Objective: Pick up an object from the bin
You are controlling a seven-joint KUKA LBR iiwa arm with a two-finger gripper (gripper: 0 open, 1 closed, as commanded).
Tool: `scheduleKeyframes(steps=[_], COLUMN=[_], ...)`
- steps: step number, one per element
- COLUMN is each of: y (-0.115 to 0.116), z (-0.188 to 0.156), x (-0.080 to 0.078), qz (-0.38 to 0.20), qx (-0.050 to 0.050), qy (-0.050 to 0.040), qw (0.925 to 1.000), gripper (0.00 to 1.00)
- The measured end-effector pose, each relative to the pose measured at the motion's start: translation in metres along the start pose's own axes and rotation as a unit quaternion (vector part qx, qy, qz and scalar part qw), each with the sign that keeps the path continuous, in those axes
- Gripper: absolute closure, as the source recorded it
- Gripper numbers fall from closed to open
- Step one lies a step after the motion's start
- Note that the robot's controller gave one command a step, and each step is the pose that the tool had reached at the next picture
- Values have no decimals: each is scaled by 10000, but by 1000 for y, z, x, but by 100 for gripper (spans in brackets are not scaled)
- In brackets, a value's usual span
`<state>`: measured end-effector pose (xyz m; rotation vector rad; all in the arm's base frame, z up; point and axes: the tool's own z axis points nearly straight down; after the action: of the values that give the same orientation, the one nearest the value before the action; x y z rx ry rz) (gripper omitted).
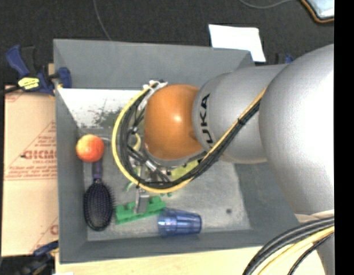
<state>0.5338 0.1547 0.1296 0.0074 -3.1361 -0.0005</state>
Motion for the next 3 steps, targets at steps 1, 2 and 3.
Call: scheduleKeyframes(steps=[1, 2, 3], y=[-1, -35, -29], z=[-5, 60, 13], x=[-2, 22, 27], qz=[25, -169, -880], qx=[-7, -7, -21], qy=[-38, -34, -126], qw=[10000, 9999, 9960], gripper=[0, 0, 0])
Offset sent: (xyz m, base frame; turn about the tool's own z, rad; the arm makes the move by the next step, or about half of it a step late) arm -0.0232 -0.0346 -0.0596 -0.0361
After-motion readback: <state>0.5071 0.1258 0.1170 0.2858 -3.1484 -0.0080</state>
